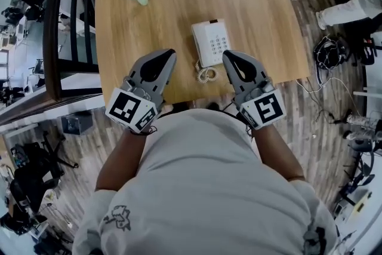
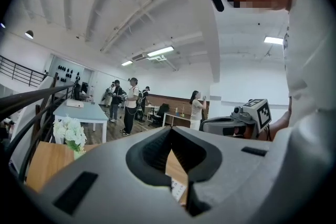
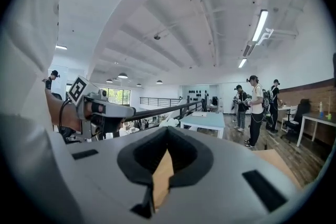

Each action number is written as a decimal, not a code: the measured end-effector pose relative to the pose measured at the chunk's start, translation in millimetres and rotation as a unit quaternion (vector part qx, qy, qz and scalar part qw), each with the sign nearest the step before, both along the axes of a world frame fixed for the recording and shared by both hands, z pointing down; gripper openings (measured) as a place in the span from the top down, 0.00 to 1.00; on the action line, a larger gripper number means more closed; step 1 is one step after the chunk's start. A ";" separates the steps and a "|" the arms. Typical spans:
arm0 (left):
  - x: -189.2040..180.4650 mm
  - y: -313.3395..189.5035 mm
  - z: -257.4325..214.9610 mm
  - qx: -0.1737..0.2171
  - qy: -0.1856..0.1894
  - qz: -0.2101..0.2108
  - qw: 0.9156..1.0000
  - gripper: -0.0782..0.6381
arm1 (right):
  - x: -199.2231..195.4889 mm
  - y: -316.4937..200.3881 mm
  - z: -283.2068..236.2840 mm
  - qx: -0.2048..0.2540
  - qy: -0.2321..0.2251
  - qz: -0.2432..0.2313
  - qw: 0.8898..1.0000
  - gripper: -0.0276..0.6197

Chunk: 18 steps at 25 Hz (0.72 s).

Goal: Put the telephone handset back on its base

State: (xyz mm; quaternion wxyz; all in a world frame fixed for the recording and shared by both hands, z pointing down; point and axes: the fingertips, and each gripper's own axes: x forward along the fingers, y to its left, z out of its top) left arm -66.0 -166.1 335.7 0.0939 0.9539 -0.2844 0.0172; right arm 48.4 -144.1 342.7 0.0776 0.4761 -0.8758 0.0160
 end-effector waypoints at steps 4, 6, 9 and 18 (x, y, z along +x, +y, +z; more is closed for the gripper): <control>34.1 23.7 -10.5 0.013 -0.001 -0.005 1.000 0.88 | 28.7 25.1 -12.2 0.016 -0.011 -0.009 1.000 0.95; 44.5 37.3 -12.5 0.015 0.000 -0.012 1.000 0.88 | 40.9 39.0 -10.6 0.014 -0.010 -0.015 1.000 0.95; 56.9 57.4 -11.1 0.013 0.000 -0.022 1.000 0.88 | 56.2 58.0 -8.9 0.014 -0.010 -0.026 1.000 0.95; 97.5 123.5 -15.9 0.017 -0.007 -0.042 0.999 0.88 | 96.4 114.0 -11.5 0.010 -0.021 -0.061 0.998 0.95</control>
